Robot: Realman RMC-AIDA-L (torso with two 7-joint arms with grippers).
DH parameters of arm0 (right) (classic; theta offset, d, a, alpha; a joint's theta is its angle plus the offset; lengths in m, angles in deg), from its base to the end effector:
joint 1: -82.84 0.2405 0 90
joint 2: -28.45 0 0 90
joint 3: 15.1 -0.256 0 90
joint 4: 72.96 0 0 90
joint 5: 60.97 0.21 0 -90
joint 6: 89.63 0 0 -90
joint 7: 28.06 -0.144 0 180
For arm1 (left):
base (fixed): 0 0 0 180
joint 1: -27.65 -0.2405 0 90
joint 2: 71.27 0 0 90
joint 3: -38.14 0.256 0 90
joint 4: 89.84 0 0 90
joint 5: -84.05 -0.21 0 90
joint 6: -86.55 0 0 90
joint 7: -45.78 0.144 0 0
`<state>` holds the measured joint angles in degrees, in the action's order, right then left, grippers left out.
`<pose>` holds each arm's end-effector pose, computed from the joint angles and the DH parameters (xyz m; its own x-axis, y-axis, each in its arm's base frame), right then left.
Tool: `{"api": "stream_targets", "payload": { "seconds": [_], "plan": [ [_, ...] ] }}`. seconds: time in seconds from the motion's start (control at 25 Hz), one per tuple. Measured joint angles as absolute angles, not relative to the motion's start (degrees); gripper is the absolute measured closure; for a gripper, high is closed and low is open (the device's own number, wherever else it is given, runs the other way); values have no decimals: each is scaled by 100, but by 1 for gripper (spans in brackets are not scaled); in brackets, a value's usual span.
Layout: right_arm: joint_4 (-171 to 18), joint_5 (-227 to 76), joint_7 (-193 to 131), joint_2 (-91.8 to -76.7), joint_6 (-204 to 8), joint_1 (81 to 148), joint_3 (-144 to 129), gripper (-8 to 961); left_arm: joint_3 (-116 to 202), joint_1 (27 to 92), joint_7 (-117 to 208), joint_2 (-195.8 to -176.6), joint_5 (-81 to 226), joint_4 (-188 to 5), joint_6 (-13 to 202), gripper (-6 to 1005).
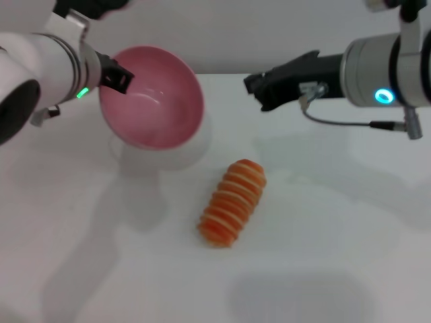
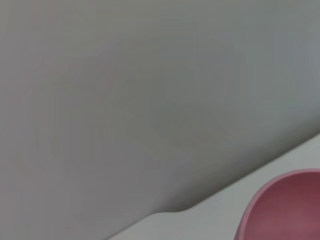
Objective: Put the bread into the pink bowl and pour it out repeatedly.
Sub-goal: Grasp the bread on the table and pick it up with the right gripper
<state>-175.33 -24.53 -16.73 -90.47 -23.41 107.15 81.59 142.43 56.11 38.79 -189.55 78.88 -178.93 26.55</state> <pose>0.0795 0.3360 -0.0027 0.8226 -0.4919 -0.2852 -0.5672 -0.6756 -0.4710 -0.1429 0.3893 0.0070 0.8485 0.5178 0.1096 0.3199 -0.3368 -0.8855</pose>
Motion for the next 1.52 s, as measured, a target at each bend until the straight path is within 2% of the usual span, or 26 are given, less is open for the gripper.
{"api": "stream_targets", "payload": {
  "seconds": [0.4, 0.52, 0.76, 0.96, 1.52],
  "plan": [
    [-16812, -1943, -1676, -9060, -2627, 10758, 8080, 953, 14162, 5651, 3923, -18935, 7828, -17752, 2745, 953],
    [-16643, -1838, -1593, -9056, -2689, 10750, 8189, 945, 14020, 5663, 3938, -18931, 7666, -17746, 2754, 953],
    [-16157, -1839, -1452, -9048, -2969, 10863, 8556, 782, 13883, 5695, 3983, -18930, 7615, -17746, 2758, 954],
    [-15839, -1841, -1452, -9047, -3150, 10960, 8510, 560, 13877, 5700, 3995, -18930, 7614, -17747, 2760, 954],
    [-14499, -1623, -1450, -9063, -3599, 11376, 8516, 239, 13887, 5700, 3999, -18930, 7613, -17738, 2761, 954]
  ]
}}
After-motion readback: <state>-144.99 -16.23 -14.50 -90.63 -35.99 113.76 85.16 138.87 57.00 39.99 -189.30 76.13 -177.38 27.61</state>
